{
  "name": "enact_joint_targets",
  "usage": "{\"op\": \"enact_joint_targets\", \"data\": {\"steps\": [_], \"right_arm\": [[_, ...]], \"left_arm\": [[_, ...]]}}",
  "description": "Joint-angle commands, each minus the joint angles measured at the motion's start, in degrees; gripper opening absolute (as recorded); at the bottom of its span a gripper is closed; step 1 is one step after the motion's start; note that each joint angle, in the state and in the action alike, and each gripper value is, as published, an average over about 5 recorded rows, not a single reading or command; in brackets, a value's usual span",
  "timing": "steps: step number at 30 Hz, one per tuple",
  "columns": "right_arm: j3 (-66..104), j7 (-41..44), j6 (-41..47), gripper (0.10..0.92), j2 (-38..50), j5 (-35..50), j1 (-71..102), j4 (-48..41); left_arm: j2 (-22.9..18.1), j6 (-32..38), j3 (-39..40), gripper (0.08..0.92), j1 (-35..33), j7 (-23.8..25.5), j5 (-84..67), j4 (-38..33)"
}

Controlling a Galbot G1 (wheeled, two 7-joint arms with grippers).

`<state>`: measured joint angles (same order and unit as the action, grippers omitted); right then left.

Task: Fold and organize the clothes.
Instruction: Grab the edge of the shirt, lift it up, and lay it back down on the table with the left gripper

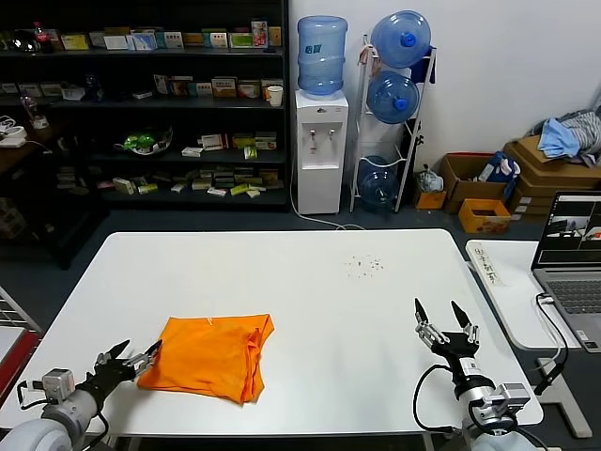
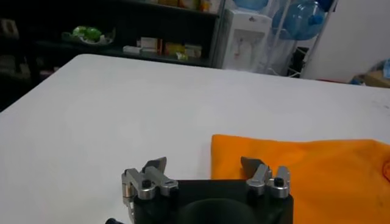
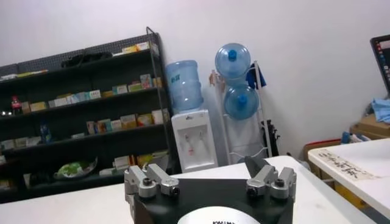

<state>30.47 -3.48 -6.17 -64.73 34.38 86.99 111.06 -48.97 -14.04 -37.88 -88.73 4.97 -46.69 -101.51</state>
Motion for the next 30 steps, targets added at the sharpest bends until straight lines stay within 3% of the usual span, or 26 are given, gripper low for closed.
{"op": "enact_joint_targets", "data": {"steps": [1,11,26,30], "right_arm": [[0.0,-0.1,0.0,0.823,-0.1,0.0,-0.1,0.1],[0.0,-0.1,0.0,0.823,-0.1,0.0,0.0,0.0],[0.3,-0.1,0.1,0.823,0.0,0.1,0.3,0.3],[0.1,-0.2,0.1,0.823,-0.1,0.0,0.2,0.3]], "left_arm": [[1.5,1.2,0.3,0.823,0.9,2.5,0.2,3.3],[2.0,-1.5,1.4,0.823,0.3,1.8,-2.2,0.0],[3.0,-2.8,4.2,0.818,2.1,1.0,-1.4,2.0],[2.8,-2.9,4.5,0.741,2.1,0.9,-1.3,1.9]]}}
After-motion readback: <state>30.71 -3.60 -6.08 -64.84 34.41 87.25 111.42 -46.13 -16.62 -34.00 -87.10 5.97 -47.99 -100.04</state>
